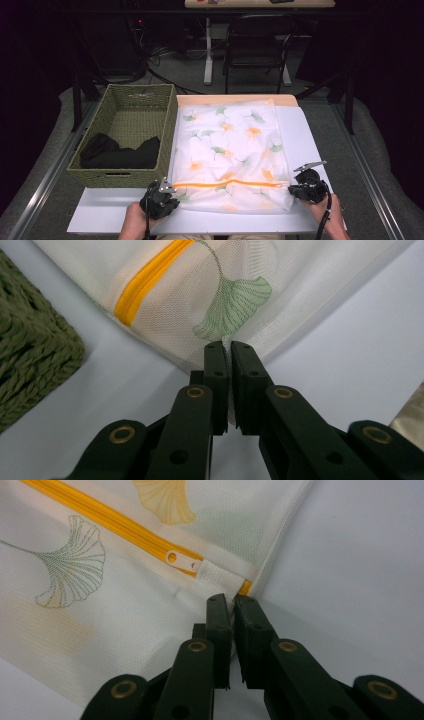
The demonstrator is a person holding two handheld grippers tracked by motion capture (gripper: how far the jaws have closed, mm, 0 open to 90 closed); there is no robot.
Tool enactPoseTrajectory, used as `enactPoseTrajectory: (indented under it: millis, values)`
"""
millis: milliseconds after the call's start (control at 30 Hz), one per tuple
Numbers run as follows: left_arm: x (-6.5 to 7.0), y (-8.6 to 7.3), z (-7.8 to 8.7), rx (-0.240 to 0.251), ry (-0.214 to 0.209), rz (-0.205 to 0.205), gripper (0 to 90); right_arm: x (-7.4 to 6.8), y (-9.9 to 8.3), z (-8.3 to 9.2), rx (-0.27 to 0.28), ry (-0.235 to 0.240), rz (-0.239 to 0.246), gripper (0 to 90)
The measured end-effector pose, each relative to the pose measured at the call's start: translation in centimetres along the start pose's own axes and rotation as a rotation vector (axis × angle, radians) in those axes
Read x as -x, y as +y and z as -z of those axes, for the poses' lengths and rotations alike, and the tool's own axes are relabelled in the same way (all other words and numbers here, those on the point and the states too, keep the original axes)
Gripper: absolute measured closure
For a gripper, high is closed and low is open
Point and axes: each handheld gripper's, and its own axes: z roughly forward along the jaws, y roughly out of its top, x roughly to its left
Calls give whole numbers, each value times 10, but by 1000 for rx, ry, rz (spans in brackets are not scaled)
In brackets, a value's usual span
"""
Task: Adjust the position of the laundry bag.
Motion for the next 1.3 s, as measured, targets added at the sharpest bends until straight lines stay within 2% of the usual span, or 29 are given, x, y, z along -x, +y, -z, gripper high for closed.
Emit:
enactPoseTrajectory:
  millis: [100, 133, 367, 500, 667, 867, 900, 967, 1100, 1133, 1167, 1233, 1267, 1300]
  values:
    - [0, -2, 2, -10, 3, 1, 861, -3, -1, 1, -2, 8, 19, 855]
    - [0, -3, 2, -14, -8, 1, 861, -4, -2, 1, -1, 10, 22, 857]
    - [0, -8, 6, -29, -32, 7, 860, -8, -8, 5, -21, 40, 14, 864]
    - [0, -11, 9, -48, -43, -4, 859, -12, -9, 6, -27, 44, 33, 865]
    - [-2, -16, 12, -51, -63, 10, 857, -15, -12, 8, -40, 59, 35, 866]
    - [-3, -20, 14, -57, -65, 12, 857, -20, -14, 10, -48, 73, 45, 865]
    - [-2, -20, 15, -64, -72, 22, 857, -20, -15, 11, -52, 65, 47, 868]
    - [-3, -22, 16, -62, -73, 28, 857, -21, -18, 12, -52, 80, 36, 871]
    - [-1, -22, 16, -75, -72, 13, 848, -23, -18, 11, -51, 80, 50, 858]
    - [-2, -22, 16, -76, -80, 11, 833, -23, -18, 10, -53, 84, 45, 833]
    - [-3, -22, 17, -74, -87, 14, 781, -23, -17, 11, -50, 86, 47, 762]
    - [-2, -22, 19, -71, -86, 2, 615, -21, -17, 14, -30, 92, 49, 642]
    - [-2, -22, 20, -66, -81, 4, 520, -19, -16, 16, -17, 97, 48, 549]
    - [-2, -22, 22, -61, -80, 1, 446, -19, -16, 17, -5, 105, 35, 505]
